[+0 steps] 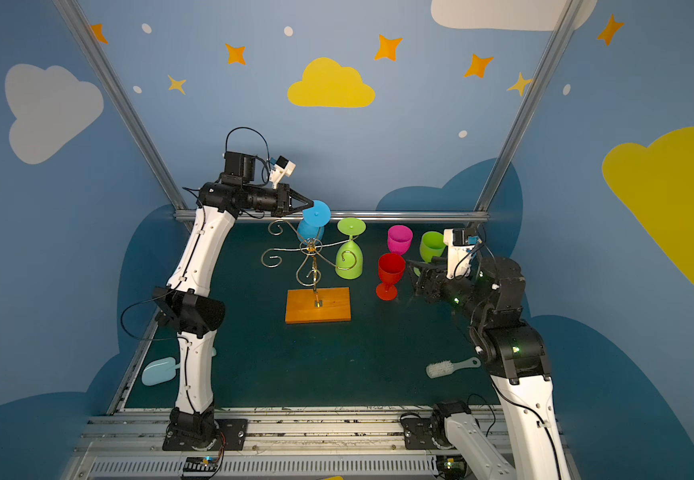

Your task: Take the wine glass off the wine glass rack

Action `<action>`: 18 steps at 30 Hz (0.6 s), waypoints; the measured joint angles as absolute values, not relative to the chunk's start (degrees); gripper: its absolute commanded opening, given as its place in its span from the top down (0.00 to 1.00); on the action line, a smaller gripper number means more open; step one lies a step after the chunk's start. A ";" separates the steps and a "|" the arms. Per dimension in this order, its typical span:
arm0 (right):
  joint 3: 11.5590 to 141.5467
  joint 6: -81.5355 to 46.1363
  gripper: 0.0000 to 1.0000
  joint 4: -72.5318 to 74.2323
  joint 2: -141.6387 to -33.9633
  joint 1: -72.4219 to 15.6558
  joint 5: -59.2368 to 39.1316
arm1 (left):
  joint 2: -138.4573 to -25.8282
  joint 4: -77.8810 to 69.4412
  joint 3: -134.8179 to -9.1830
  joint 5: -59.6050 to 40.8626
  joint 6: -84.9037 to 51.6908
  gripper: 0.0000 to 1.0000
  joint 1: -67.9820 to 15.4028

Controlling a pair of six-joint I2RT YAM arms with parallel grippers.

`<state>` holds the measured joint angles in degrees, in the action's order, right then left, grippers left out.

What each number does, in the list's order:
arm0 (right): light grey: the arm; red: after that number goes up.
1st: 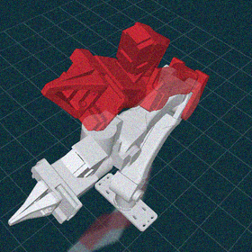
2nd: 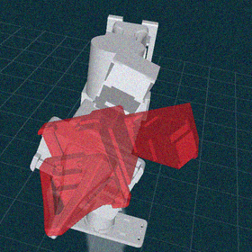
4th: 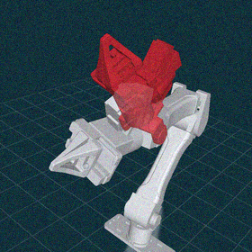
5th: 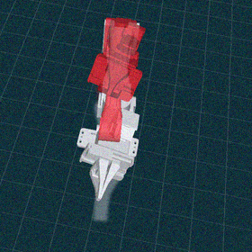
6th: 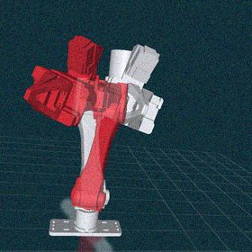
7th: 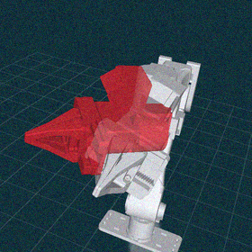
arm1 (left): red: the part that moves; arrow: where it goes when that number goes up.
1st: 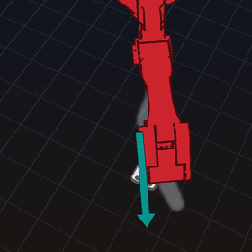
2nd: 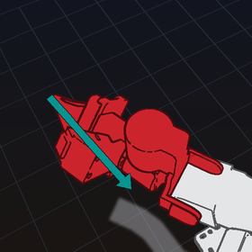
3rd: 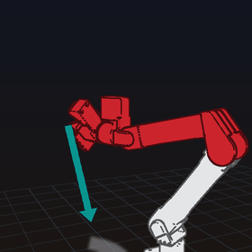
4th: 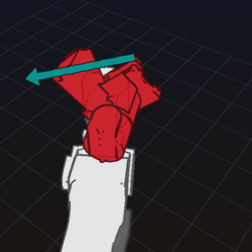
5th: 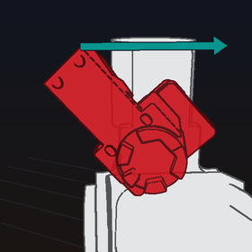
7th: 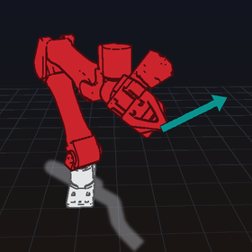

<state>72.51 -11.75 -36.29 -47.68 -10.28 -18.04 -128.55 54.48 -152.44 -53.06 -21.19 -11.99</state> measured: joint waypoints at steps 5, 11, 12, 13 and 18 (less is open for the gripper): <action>72.51 -11.75 0.26 -36.32 -47.27 -10.28 -18.02 | -128.55 55.11 -152.44 -53.01 -20.78 0.97 -11.62; 72.51 -11.75 0.26 -36.32 -47.00 -10.28 -18.02 | -128.42 55.86 -152.29 -53.08 -20.80 0.97 -11.20; 72.51 -11.75 0.26 -36.32 -47.00 -10.28 -18.02 | -128.29 55.88 -152.09 -53.12 -20.80 0.97 -11.09; 72.51 -11.75 0.26 -36.32 -46.98 -10.28 -18.02 | -128.22 56.03 -152.09 -53.17 -20.82 0.97 -10.98; 72.51 -11.75 0.26 -36.36 -46.98 -10.28 -18.00 | -127.07 55.20 -149.88 -53.49 -20.93 0.97 -10.37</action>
<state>72.51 -11.75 -36.36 -46.98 -10.28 -18.00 -127.07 55.20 -149.88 -53.49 -20.93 -10.37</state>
